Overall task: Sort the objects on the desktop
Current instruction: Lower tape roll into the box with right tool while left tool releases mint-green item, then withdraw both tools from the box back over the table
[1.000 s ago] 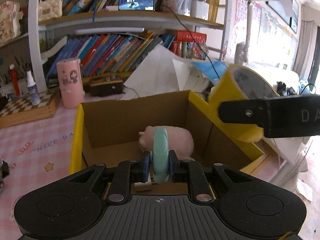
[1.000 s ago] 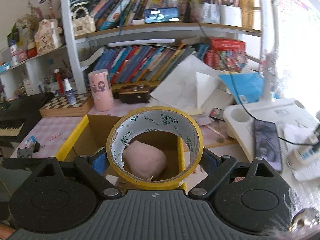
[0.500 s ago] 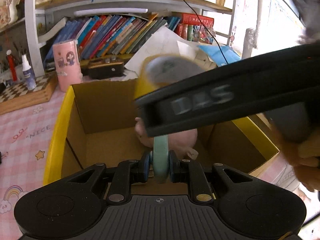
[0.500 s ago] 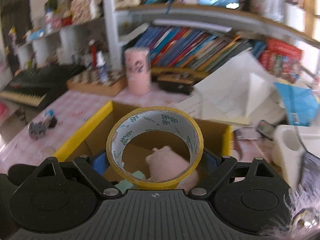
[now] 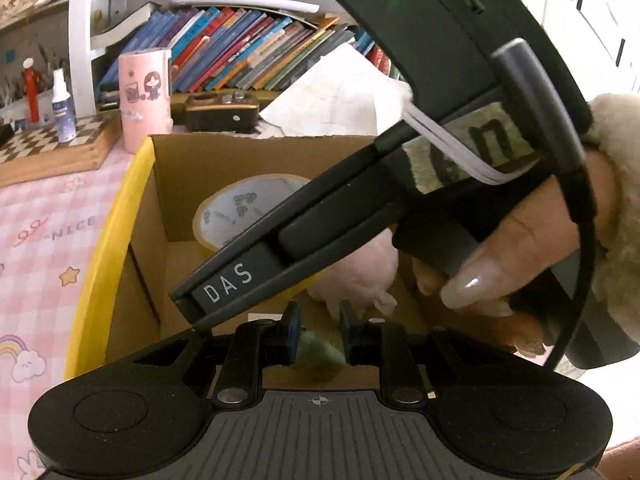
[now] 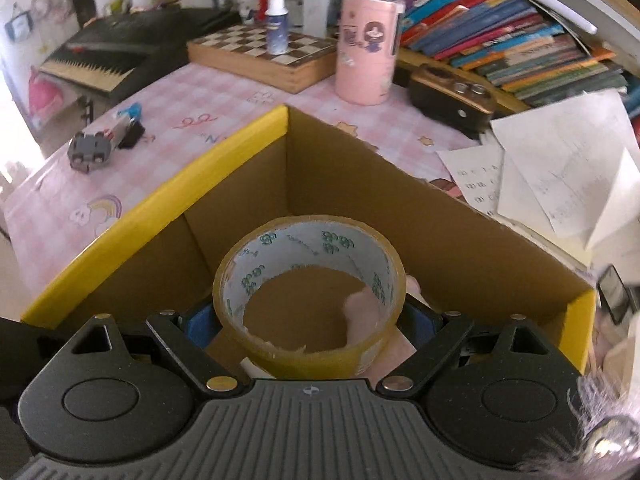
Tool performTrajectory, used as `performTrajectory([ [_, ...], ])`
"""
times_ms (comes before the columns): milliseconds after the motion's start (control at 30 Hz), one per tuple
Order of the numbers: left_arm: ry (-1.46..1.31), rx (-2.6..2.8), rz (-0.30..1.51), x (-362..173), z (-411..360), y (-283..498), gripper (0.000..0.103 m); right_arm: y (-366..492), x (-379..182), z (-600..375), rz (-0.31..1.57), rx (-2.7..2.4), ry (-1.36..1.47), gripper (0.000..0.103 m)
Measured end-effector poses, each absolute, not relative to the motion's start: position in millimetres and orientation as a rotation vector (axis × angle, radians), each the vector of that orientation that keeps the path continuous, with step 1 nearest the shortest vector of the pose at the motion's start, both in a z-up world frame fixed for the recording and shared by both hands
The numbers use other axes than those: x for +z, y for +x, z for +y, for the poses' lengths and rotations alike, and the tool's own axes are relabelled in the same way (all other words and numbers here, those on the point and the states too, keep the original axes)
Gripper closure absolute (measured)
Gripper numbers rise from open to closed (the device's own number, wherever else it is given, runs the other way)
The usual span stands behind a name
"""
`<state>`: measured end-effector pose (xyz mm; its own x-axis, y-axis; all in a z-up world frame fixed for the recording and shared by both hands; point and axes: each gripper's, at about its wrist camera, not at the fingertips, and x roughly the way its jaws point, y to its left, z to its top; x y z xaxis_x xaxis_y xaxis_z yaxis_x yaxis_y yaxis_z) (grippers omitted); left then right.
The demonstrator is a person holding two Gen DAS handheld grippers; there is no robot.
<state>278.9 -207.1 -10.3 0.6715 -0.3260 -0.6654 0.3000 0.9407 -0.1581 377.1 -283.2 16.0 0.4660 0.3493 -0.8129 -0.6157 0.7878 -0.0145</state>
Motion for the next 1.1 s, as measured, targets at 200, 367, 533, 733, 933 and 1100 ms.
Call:
performTrajectory([
  [200, -0.045, -0.328, 0.754, -10.8, -204.6, 276.9, 0.072, 382.5, 12.0, -280.1, 0.907, 0.609, -0.340, 0.013],
  [367, -0.027, -0.290, 0.731, -6.5, -199.1, 271.0, 0.070, 384.7, 13.8, -280.4, 0.885, 0.582, -0.306, 0.011],
  [533, 0.007, -0.269, 0.699, 1.9, -197.7, 262.3, 0.065, 383.8, 26.4, -285.9, 0.840, 0.537, -0.256, 0.005],
  [733, 0.025, -0.224, 0.642, 17.1, -191.6, 250.1, 0.056, 376.6, 47.0, -304.0, 0.788, 0.474, -0.136, 0.005],
  [933, 0.008, -0.143, 0.565, 35.3, -175.5, 230.5, 0.050, 348.0, 65.4, -332.9, 0.719, 0.322, 0.022, 0.005],
  [1100, -0.036, -0.047, 0.502, 43.6, -152.7, 216.8, 0.037, 302.5, 76.0, -349.8, 0.566, 0.191, 0.041, 0.006],
])
